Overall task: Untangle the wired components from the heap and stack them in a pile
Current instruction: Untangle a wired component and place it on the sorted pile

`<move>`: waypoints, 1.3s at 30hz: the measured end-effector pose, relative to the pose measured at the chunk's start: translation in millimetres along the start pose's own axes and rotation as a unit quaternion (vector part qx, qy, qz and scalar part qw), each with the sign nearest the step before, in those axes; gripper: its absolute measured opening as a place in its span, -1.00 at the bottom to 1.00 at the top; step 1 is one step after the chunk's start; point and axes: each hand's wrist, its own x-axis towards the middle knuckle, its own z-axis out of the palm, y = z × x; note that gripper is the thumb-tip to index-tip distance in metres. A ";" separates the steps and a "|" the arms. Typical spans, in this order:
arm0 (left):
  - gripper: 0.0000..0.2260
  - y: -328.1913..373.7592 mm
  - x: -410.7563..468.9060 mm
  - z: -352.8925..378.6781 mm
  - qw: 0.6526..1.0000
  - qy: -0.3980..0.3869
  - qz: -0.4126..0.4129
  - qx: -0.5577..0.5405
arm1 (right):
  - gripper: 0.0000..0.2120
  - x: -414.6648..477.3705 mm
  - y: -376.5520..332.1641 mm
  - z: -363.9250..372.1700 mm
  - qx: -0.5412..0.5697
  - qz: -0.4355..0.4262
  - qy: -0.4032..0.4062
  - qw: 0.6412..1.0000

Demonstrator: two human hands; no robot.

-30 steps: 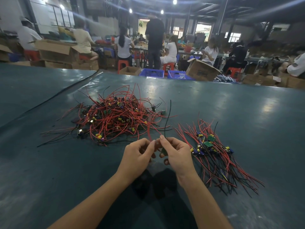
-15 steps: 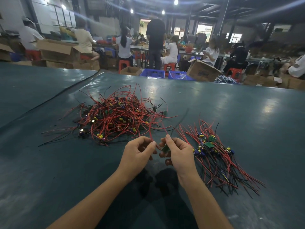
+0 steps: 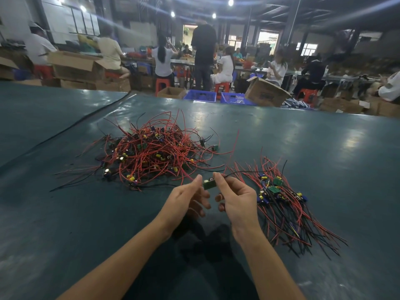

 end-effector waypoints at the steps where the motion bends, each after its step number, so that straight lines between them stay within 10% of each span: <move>1: -0.43 0.2 -1.1 2.3 1.000 -0.025 0.000 0.010 | -0.91 -0.6 -0.4 0.8 -0.008 -0.009 -0.007 1.000; 24: -0.62 0.0 -0.1 7.2 0.995 -0.027 0.059 -0.070 | -0.84 -1.4 -2.2 3.7 0.005 0.042 -0.028 0.999; 39: -0.53 -0.2 2.4 2.6 0.992 -0.019 0.121 0.027 | -0.87 20.9 -4.3 -22.2 0.153 0.098 0.157 0.971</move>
